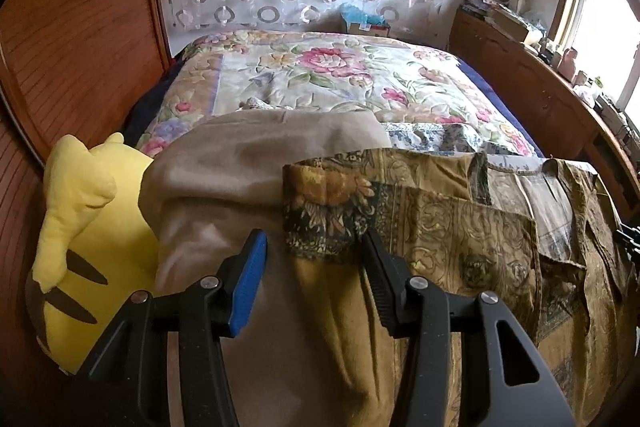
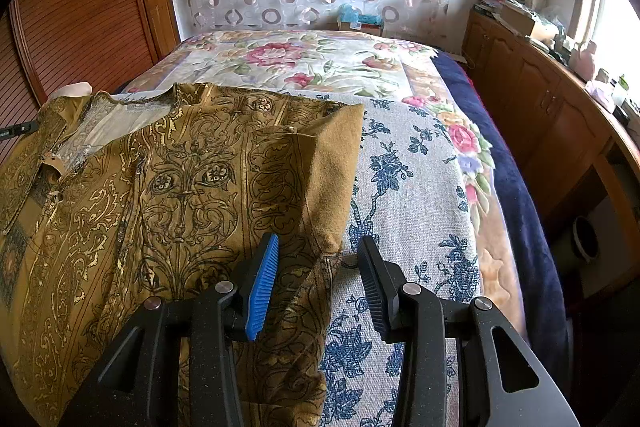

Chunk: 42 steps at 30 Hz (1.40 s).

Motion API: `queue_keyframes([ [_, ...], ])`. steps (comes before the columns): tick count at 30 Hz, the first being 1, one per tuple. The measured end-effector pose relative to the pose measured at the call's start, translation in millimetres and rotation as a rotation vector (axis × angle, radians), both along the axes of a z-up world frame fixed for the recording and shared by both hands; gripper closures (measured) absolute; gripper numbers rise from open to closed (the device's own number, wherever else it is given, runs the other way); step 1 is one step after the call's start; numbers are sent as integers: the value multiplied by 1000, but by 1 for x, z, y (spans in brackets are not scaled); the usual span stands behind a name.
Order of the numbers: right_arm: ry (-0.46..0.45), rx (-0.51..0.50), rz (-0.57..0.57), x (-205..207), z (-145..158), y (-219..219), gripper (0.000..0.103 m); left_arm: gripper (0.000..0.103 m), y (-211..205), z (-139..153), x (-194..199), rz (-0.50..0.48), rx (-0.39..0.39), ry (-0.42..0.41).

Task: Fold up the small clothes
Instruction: 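Reach the left gripper to the folded panel's edge and grasp it, then grasp the brown shirt's edge with the right gripper while the left gripper holds its edge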

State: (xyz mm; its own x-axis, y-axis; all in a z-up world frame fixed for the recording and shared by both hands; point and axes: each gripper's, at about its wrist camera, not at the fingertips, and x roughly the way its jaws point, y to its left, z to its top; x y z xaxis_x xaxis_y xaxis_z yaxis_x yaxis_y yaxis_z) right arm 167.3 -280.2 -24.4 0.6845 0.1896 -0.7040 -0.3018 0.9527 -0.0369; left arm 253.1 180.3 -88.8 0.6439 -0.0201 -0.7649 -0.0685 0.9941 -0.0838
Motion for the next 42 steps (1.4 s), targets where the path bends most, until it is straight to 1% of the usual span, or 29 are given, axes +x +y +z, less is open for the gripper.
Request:
queue_keyframes([
  [1,0,0,0,0,0,0,61,61,0,1,0,-4,-5,-1],
  [2,-1,0,0,0,0,0,61,67,-2,1,0,-13,-12,1],
  [3,-1,0,0,0,0,0,61,74,-4,1,0,-18,-5,3],
  [4,-1,0,0,0,-1,0,61,83,-7,2,-1,-22,10,5],
  [5,-1,0,0,0,-1,0,61,88,-11,4,-3,-32,24,3],
  [6,-1,0,0,0,-1,0,61,95,-13,7,-5,-37,31,-2],
  [7,-1,0,0,0,-1,0,61,97,-15,10,-8,-43,37,-12],
  [10,0,2,0,0,0,0,61,99,-25,22,-22,-59,49,-50],
  [11,0,2,0,0,1,0,61,99,-31,26,-29,-71,65,-66],
  [15,0,2,1,0,1,0,61,100,-50,37,-55,-122,86,-122],
  [18,-1,1,1,0,0,0,61,100,-58,41,-69,-135,86,-157],
  [22,2,5,5,2,1,-1,61,101,-61,41,-75,-145,82,-172],
  [23,3,-2,14,3,2,0,61,101,-63,41,-75,-148,96,-175],
  [25,18,-11,33,11,5,0,61,101,-66,41,-73,-156,97,-173],
  [27,52,8,15,27,8,-4,61,101,-65,41,-72,-156,82,-175],
  [30,76,15,-9,50,11,-3,61,101,-68,43,-74,-156,81,-183],
  [35,100,-3,-28,78,16,10,61,101,-73,49,-82,-173,67,-207],
  [36,104,-2,-22,80,16,14,69,101,-73,52,-86,-175,67,-217],
  [37,104,-1,-2,79,17,18,83,101,-73,55,-91,-177,61,-228],
  [39,100,-19,45,71,18,27,98,101,-73,60,-100,-177,60,-243],
  [41,86,-17,87,60,21,32,99,101,-72,67,-113,-181,55,-268],
  [42,73,1,100,51,26,32,99,101,-71,70,-118,-180,52,-277],
])
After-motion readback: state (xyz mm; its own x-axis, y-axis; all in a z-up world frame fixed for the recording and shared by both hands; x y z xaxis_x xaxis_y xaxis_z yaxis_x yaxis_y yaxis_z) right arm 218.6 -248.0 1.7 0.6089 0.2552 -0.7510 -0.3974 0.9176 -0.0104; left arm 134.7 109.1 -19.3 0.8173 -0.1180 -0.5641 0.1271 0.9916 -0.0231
